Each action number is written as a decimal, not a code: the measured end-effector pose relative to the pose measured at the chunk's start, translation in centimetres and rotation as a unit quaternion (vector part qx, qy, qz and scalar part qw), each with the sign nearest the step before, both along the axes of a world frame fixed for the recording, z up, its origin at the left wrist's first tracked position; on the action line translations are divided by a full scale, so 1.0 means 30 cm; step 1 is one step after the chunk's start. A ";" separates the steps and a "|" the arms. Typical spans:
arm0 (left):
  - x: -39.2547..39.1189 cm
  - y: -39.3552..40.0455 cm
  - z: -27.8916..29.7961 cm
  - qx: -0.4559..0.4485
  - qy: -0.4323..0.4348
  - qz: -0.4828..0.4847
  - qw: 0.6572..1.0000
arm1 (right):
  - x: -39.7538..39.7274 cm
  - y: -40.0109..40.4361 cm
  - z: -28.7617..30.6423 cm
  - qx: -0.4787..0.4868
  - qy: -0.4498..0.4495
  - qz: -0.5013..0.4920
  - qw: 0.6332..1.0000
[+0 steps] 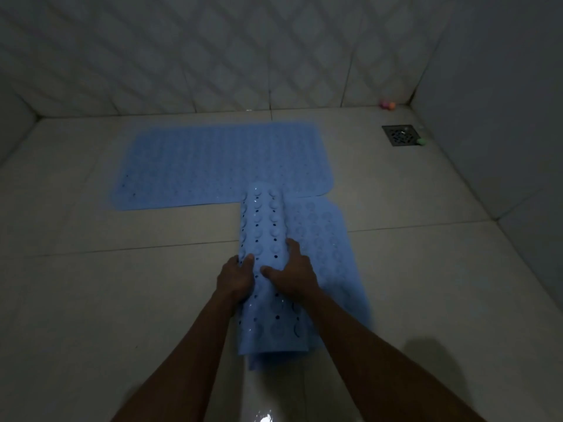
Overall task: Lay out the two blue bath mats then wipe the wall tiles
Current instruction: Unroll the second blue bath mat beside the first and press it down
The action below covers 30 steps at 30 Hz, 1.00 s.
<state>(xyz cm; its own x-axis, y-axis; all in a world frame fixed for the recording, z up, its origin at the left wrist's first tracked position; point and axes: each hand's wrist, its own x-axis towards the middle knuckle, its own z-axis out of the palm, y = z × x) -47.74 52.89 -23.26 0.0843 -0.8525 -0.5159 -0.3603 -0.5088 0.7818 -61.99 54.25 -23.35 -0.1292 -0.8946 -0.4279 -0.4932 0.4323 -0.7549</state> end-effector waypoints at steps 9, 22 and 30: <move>0.015 0.026 -0.002 -0.021 -0.064 0.056 0.996 | 0.028 -0.043 -0.014 0.024 -0.041 -0.037 0.998; 0.070 -0.001 -0.003 -0.034 -0.140 0.048 0.988 | 0.098 -0.078 0.012 -0.011 -0.170 0.005 0.985; 0.161 0.036 0.022 -0.048 -0.132 0.077 0.987 | 0.140 -0.055 0.005 0.012 -0.120 -0.014 0.993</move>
